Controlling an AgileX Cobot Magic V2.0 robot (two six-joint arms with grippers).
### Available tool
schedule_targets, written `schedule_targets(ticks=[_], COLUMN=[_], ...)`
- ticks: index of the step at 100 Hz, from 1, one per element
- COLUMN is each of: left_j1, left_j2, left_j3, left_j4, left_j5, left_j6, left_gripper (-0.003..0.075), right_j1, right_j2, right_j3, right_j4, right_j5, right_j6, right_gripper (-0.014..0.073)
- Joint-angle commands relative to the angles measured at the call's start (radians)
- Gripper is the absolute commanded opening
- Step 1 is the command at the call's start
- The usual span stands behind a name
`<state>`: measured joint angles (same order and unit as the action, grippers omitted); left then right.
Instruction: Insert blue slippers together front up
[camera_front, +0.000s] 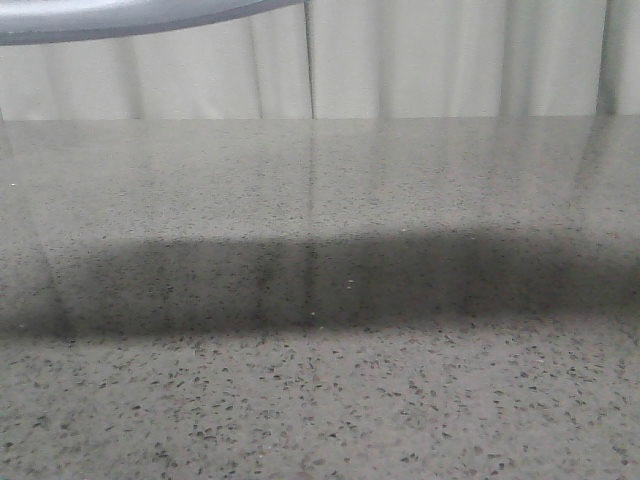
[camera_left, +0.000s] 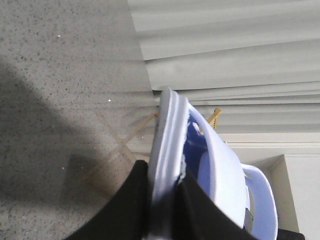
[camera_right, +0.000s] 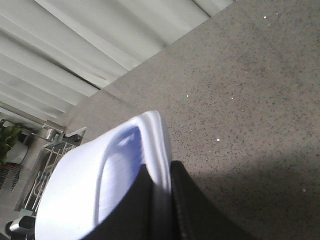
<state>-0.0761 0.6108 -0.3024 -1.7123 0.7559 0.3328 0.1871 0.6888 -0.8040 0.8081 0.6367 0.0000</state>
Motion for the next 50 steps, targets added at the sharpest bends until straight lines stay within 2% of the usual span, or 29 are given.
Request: schedule_targets(ticks=[1, 31, 50], left_j1=[-0.006, -0.007, -0.018], left_j2=[0.008, 0.008, 0.008], left_j3=[-0.037, -0.037, -0.037], left_j4=[-0.091, -0.128, -0.148], left_j5=[0.123, 0.211, 0.225], left_j6=[0.012, 0.041, 0.060], left_gripper=[0.0016, 0.0016, 0.0016], right_j1=[0.000, 0.000, 0.008], right_j2=[0.036, 0.171, 0.241], right_j3=[-0.032, -0.025, -0.025], right_j4=[0.113, 0.417, 0.502], right_j5=[-0.001, 0.090, 0.132], right_j6=[-0.065, -0.372, -0.471], right_gripper=[-0.0107, -0.0107, -0.0107])
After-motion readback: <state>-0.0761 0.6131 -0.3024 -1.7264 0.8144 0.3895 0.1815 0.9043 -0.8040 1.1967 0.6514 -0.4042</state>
